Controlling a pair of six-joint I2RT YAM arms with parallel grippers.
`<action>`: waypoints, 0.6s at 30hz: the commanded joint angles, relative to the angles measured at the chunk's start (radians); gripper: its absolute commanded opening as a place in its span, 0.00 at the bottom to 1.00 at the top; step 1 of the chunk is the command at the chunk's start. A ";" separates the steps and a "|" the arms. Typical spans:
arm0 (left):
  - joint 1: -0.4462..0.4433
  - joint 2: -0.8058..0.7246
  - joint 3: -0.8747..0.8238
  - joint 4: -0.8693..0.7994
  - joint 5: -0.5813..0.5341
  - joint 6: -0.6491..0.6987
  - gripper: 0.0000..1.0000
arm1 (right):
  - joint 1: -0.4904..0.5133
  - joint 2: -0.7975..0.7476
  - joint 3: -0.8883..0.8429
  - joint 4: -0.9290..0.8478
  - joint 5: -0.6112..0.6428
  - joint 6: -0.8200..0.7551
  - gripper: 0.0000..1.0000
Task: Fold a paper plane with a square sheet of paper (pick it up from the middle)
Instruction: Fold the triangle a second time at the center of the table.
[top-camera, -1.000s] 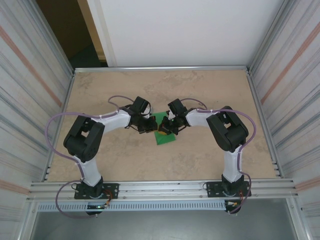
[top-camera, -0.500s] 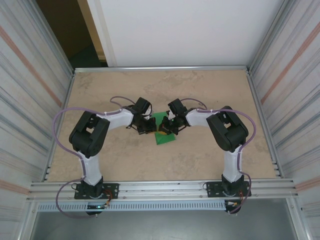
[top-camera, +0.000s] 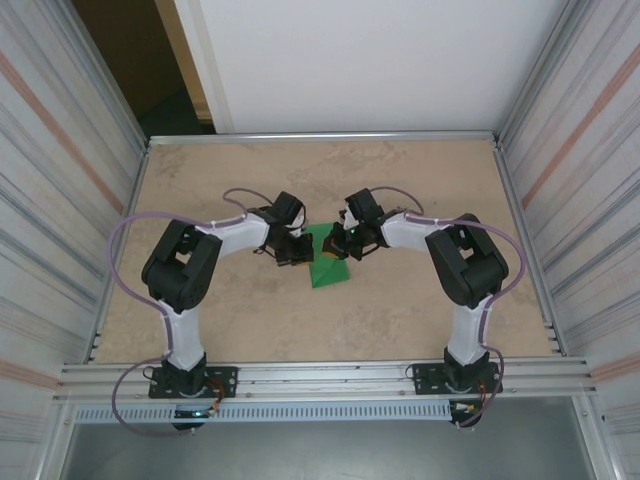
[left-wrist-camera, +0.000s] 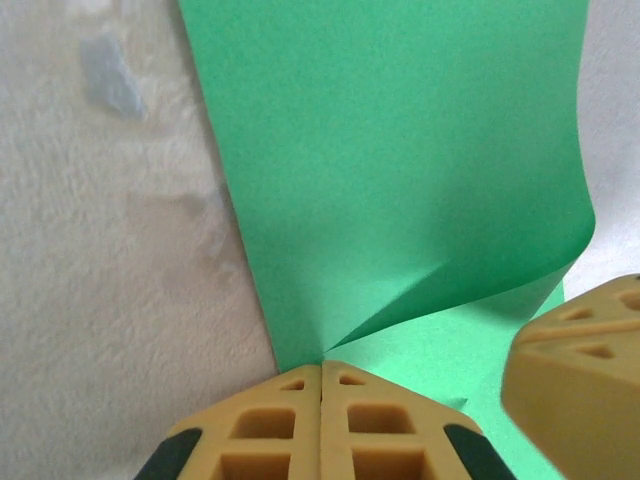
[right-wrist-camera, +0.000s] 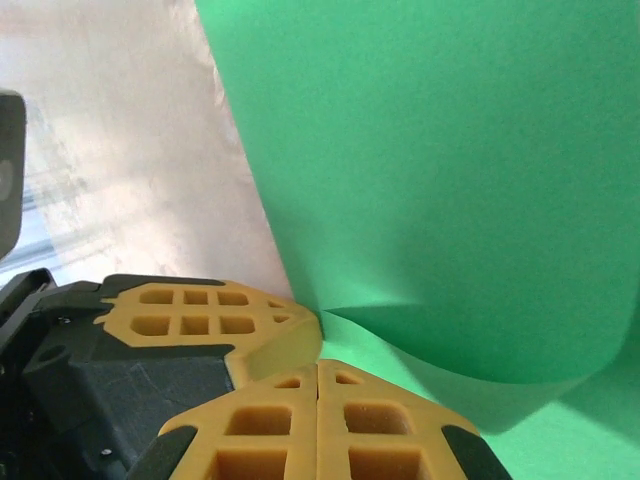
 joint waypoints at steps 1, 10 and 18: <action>0.021 0.034 0.027 -0.043 -0.025 0.072 0.00 | -0.007 0.007 -0.018 0.008 -0.017 -0.054 0.00; 0.026 0.074 0.082 -0.079 0.008 0.144 0.00 | -0.001 0.064 -0.013 0.022 -0.035 -0.074 0.00; 0.048 0.100 0.105 -0.137 -0.019 0.142 0.00 | -0.019 0.071 -0.073 0.041 0.011 -0.061 0.00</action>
